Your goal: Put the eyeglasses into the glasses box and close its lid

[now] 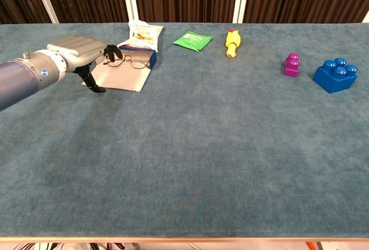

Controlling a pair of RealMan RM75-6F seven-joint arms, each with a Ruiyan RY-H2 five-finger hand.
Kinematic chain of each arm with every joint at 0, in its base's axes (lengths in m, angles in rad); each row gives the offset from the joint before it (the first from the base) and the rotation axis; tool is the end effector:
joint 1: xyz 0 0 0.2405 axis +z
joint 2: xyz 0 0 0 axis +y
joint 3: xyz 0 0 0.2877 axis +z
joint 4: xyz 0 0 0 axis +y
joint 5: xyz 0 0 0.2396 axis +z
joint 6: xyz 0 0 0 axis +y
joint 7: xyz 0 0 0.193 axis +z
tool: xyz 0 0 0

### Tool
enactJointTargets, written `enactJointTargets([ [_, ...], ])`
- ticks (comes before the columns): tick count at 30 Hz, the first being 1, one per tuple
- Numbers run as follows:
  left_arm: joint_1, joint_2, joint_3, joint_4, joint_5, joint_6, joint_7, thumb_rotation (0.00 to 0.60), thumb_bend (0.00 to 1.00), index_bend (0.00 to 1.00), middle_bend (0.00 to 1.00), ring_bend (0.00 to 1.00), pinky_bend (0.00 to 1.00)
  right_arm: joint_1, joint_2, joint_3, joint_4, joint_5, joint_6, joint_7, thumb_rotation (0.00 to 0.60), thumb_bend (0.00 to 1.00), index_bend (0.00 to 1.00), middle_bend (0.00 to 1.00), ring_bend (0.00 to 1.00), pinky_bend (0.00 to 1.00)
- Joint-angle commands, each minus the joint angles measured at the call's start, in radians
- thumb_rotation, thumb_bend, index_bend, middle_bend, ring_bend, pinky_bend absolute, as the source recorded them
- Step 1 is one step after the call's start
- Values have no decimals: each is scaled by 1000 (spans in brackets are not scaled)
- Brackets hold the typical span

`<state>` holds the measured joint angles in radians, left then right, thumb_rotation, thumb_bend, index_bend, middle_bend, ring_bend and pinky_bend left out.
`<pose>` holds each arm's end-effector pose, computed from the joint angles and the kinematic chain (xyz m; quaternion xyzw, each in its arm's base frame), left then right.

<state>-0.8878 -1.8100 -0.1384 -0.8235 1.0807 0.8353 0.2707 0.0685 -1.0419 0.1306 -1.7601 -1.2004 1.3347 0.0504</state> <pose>-0.2087 0.5039 -0.0983 -0.7526 -0.3111 -0.2867 0.5046 -0.3791 -0.2380 0.1616 0.4836 -0.5155 0.3572 0.6106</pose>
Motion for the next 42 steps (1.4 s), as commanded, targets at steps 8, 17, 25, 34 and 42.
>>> enactJointTargets([
  [8,-16,-47,-23,72,24,-37,-9,600,182,168,200,129,183,0,0,1,-2,4,-3,-1,600,159,0,75,190,262],
  [17,-26,-80,-32,125,40,-50,-5,600,236,172,197,128,183,0,0,1,-1,5,-1,-2,600,159,0,75,190,262],
  [25,-37,-108,-39,169,61,-52,-13,600,265,190,182,128,181,2,3,3,-4,7,-5,0,600,163,0,75,189,262],
  [34,-47,-146,-48,233,91,-25,-25,600,366,284,177,128,181,2,5,5,-11,21,-9,-3,600,167,0,75,190,262],
  [42,-75,-172,-77,301,97,-26,-41,600,414,325,180,128,181,2,5,5,-13,20,-10,0,600,168,0,75,190,262],
])
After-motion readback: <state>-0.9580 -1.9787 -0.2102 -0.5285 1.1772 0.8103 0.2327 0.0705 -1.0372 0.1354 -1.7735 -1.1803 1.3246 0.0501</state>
